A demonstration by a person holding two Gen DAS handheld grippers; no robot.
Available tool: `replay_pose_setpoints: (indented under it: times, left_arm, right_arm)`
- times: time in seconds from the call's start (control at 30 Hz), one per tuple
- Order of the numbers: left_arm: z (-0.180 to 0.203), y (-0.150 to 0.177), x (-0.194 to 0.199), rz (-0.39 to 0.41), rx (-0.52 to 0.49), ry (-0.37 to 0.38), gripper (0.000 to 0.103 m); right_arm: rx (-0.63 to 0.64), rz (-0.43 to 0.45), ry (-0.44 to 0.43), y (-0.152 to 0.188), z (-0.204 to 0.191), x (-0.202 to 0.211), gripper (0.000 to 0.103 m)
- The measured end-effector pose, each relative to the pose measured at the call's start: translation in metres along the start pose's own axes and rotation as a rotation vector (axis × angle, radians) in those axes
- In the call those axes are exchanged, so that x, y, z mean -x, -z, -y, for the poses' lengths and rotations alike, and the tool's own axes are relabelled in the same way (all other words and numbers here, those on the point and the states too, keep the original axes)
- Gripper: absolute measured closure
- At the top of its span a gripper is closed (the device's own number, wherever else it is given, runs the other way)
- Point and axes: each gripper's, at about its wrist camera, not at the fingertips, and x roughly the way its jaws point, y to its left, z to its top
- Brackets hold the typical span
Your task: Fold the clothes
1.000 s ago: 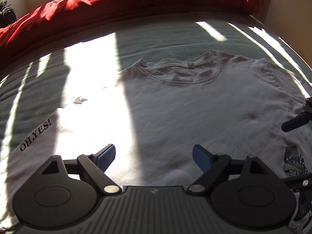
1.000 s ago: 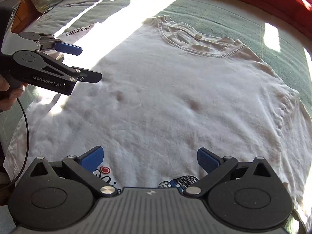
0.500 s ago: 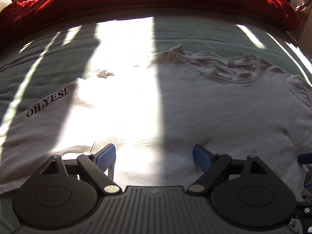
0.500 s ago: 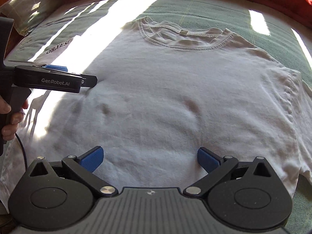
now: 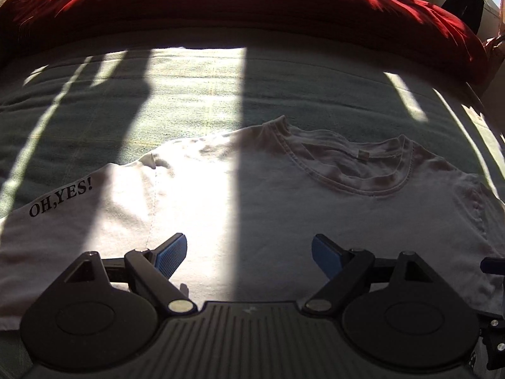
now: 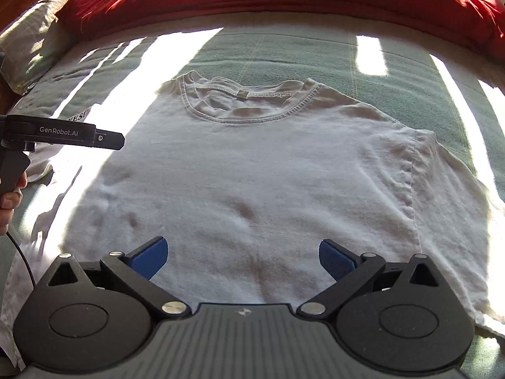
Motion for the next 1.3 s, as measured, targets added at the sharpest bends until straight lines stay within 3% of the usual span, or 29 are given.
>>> replay_pose_setpoints:
  times: [0.33,0.6,0.73,0.87,1.17,1.3]
  left_arm:
    - [0.009,-0.006,-0.04,-0.011,0.007,-0.04,0.016]
    - [0.008,-0.029,-0.061,-0.01,0.023,-0.073,0.01]
    - [0.01,-0.032,-0.058,0.005,0.046,-0.08,0.01]
    - [0.014,-0.03,-0.044,0.046,0.041,-0.056,0.011]
    - [0.024,-0.028,-0.03,0.084,-0.019,-0.006,0.011]
    - [0.029,-0.028,-0.025,0.081,-0.054,0.006,0.011]
  right_arm:
    - [-0.059,0.097,0.09,-0.032,0.052,-0.04,0.0]
    - [-0.085,0.16,0.128,-0.056,0.087,-0.066,0.0]
    - [-0.108,0.173,0.124,-0.067,0.093,-0.063,0.0]
    - [-0.172,0.238,0.155,-0.06,0.09,-0.029,0.0]
    - [-0.17,0.169,0.241,-0.077,0.108,-0.083,0.0]
    - [-0.219,0.191,0.205,-0.075,0.109,-0.054,0.0]
